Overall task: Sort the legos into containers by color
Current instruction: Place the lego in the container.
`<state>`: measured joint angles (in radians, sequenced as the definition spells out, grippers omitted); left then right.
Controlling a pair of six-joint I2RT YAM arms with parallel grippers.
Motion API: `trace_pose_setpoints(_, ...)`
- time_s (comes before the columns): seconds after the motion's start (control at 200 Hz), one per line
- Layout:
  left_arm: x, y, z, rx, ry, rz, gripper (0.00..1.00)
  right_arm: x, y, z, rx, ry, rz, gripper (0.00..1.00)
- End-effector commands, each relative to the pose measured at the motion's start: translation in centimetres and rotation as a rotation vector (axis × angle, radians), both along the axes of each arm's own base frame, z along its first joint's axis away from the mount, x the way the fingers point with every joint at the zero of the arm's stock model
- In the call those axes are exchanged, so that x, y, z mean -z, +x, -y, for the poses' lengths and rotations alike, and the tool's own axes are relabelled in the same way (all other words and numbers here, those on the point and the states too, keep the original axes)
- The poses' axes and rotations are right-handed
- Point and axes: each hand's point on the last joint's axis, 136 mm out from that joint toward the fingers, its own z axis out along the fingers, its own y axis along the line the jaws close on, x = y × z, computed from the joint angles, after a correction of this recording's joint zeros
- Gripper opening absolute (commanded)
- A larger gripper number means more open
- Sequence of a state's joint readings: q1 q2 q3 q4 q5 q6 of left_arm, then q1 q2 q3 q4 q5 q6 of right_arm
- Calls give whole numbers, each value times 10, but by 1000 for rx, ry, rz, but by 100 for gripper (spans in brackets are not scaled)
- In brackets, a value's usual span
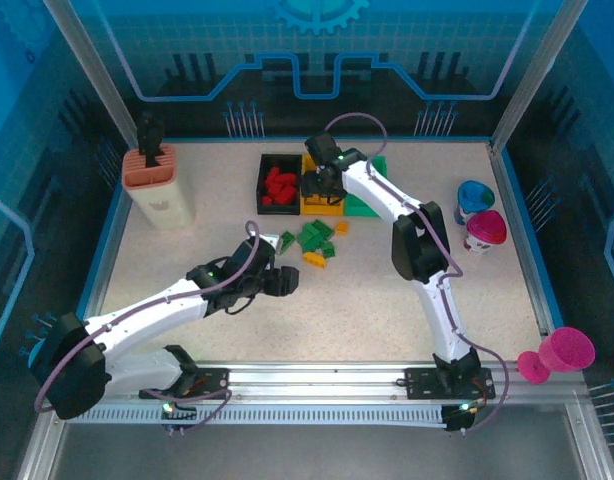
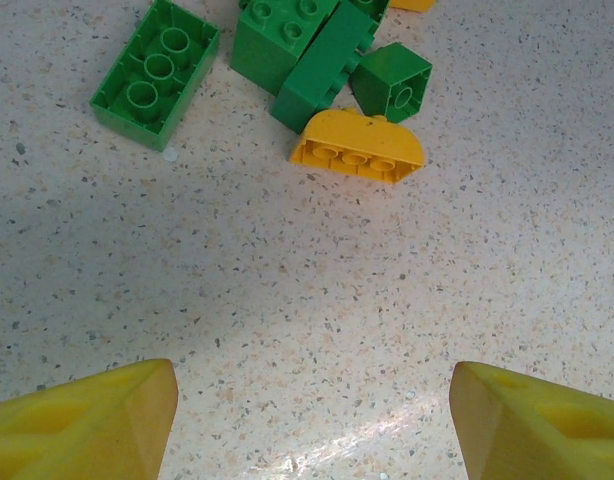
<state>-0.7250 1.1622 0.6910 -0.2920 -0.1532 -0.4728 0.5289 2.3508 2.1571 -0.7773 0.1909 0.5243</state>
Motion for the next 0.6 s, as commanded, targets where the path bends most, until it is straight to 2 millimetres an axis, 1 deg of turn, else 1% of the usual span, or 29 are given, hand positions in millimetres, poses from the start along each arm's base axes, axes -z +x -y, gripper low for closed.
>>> trace_pose_setpoints(0.0, -7, 2, 4, 1, -15, 26, 73, -27, -4, -3, -13, 49, 35, 73)
trace_pose_setpoints(0.03, -7, 2, 4, 3, -13, 26, 73, -30, -6, -2, -17, 52, 44, 74)
trace_pose_setpoints(0.16, -7, 3, 9, 11, -13, 26, 73, -58, -11, 1, -26, 72, 113, 77)
trace_pose_setpoints(0.26, -6, 3, 15, 28, -5, 22, 73, -72, -16, 3, -34, 88, 131, 77)
trace_pose_setpoints(0.415, 1, 4, 25, 59, 37, -4, 74, -87, -35, 1, -56, 139, 154, 76)
trace_pose_setpoints(0.475, 6, 6, 29, 68, 53, -18, 75, -91, -43, 4, -56, 153, 168, 76)
trace_pose_setpoints(0.59, 13, 12, 38, 72, 81, -51, 76, -96, -58, 18, -40, 165, 186, 76)
